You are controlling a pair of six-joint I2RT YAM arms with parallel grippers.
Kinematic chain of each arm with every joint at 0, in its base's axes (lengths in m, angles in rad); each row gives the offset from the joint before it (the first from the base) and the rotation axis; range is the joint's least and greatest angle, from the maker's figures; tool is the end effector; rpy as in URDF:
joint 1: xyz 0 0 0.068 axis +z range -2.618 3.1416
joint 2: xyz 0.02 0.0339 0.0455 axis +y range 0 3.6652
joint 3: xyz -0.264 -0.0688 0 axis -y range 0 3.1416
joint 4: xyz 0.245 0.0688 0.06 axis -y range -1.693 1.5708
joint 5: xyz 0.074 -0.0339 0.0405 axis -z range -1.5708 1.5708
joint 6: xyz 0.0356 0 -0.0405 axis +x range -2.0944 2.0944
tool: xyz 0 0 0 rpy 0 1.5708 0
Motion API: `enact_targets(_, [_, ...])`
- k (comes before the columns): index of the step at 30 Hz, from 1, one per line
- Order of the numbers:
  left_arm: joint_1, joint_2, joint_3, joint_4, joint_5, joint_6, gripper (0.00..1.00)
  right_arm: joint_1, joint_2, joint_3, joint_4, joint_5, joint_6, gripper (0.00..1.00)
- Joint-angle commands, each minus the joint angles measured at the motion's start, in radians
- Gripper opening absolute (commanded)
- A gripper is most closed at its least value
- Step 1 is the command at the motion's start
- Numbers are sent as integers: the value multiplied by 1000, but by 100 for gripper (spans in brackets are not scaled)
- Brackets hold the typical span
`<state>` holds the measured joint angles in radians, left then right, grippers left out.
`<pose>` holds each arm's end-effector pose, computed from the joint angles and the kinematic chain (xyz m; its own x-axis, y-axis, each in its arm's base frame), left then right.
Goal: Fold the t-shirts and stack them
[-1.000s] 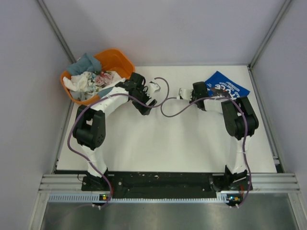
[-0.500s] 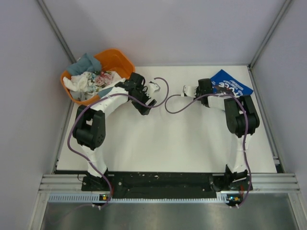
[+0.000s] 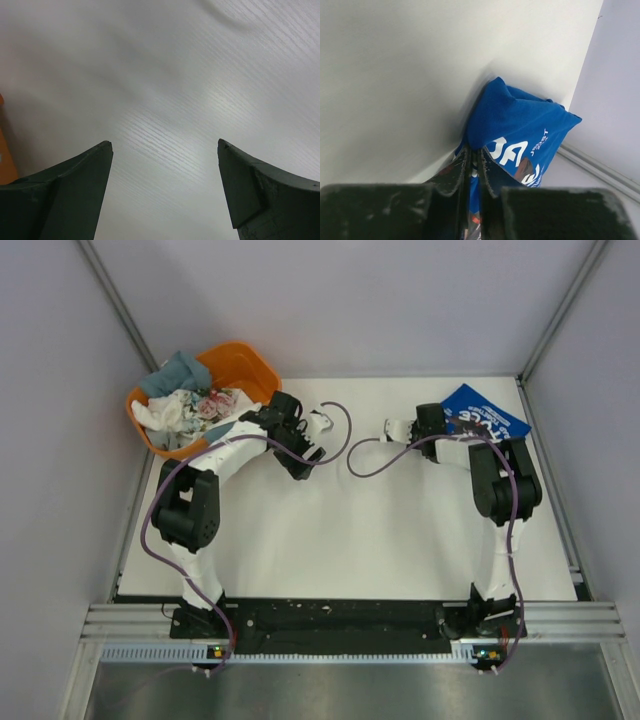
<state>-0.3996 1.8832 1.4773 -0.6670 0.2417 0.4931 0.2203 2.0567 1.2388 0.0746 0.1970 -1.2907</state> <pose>0.3668 -0.1642 0.2277 -0.4843 0.7034 -0.5202 0.8086 0.5869 0.0408 0.4258 0.0882 0.1355 -0.1118 -0.9908 -0.0762 -0.6550 0.1311 -0.7442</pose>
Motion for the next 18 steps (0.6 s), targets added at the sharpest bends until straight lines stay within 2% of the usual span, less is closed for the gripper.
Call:
enact_targets(1, [5, -2, 29, -2, 1, 7, 89, 1, -12, -2, 68, -16, 27, 19])
enact_targets(2, [4, -2, 28, -2, 1, 7, 89, 1, -23, -4, 68, -18, 42, 36])
enact_targets(3, [5, -4, 29, -2, 2, 7, 89, 2, -42, -1, 59, -24, 56, 48])
enact_targets(4, [4, -6, 28, -2, 5, 7, 89, 2, -50, -1, 51, -30, 74, 53])
enact_targets(9, [4, -9, 23, -2, 16, 7, 89, 30, -144, -39, 56, -27, 110, 59])
enact_targets(12, [4, -13, 18, -3, 21, 6, 89, 77, -206, -85, 77, -8, 120, 63])
enact_targets(15, [4, -30, 11, -6, 27, 7, 89, 141, -294, -134, 112, -4, 203, 64])
enact_targets(16, [4, -41, 5, -6, 30, 7, 89, 151, -337, -145, 114, -16, 258, 71])
enact_targets(17, [4, -51, -5, -6, 31, 9, 89, 159, -377, -156, 102, -43, 313, 98])
enact_targets(18, [4, -67, -17, -5, 34, 15, 90, 160, -424, -166, 87, -103, 391, 99])
